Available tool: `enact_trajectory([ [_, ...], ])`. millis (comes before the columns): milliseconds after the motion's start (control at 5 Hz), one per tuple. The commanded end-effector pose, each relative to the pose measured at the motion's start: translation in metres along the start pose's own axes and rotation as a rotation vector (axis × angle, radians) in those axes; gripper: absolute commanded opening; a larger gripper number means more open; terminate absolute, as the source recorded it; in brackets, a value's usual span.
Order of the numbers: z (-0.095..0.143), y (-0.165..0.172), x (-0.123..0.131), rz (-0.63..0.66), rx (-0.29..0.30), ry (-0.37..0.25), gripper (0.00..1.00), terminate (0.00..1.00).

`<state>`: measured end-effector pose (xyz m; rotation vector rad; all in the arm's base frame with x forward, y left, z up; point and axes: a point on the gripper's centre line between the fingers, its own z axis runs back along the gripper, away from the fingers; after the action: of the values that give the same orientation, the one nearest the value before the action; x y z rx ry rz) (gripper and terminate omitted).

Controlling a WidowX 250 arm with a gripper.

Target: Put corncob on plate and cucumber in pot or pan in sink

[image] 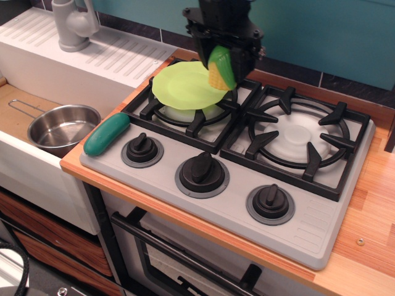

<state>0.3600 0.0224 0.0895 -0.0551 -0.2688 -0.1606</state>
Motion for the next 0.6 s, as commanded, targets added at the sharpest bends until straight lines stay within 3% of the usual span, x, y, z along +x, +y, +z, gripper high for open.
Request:
enact_trajectory([
  [0,0.009,0.031,0.007,-0.014,0.032,-0.079,0.00,0.00],
  [400,0.000,0.049,0.004,-0.021,0.014,-0.085,0.00,0.00],
])
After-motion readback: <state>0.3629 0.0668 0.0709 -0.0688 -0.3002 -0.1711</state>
